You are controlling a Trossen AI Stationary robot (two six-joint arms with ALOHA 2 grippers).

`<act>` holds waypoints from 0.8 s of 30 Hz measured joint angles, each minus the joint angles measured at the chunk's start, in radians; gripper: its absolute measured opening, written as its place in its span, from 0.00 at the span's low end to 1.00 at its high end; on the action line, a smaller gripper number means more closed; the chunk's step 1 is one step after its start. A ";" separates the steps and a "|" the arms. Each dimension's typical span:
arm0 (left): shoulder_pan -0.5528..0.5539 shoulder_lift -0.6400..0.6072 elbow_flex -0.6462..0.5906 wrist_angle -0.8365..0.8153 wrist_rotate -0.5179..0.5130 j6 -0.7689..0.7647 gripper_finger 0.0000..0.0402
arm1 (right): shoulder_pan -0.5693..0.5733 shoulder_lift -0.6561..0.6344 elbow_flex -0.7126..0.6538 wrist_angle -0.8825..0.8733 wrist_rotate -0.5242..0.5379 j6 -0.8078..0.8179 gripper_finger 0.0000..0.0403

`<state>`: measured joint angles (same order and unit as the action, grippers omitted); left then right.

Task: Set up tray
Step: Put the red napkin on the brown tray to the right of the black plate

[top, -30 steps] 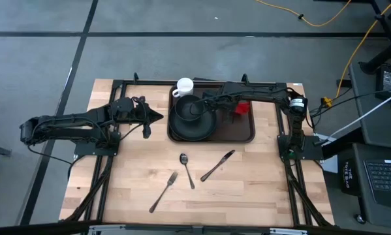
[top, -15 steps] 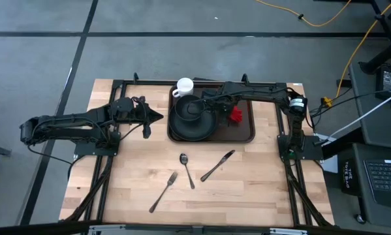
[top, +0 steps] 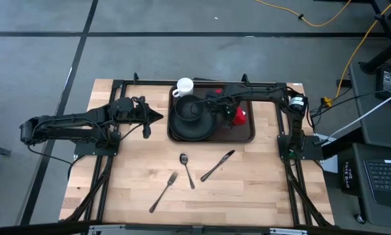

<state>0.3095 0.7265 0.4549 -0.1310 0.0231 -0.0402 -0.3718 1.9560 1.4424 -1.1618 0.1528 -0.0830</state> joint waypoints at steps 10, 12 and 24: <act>0.000 0.000 0.000 0.000 0.000 0.000 0.01 | -0.034 0.000 -0.045 0.085 -0.192 0.001 0.18; 0.000 0.000 0.000 0.000 0.000 0.000 0.01 | -0.036 0.000 -0.045 0.110 -0.243 0.001 0.19; 0.000 0.000 0.000 0.000 0.000 0.000 0.01 | -0.038 0.000 -0.043 0.138 -0.323 0.029 0.27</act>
<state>0.3096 0.7264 0.4549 -0.1307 0.0227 -0.0398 -0.4097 1.9560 1.3997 -1.0241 -0.1703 -0.0542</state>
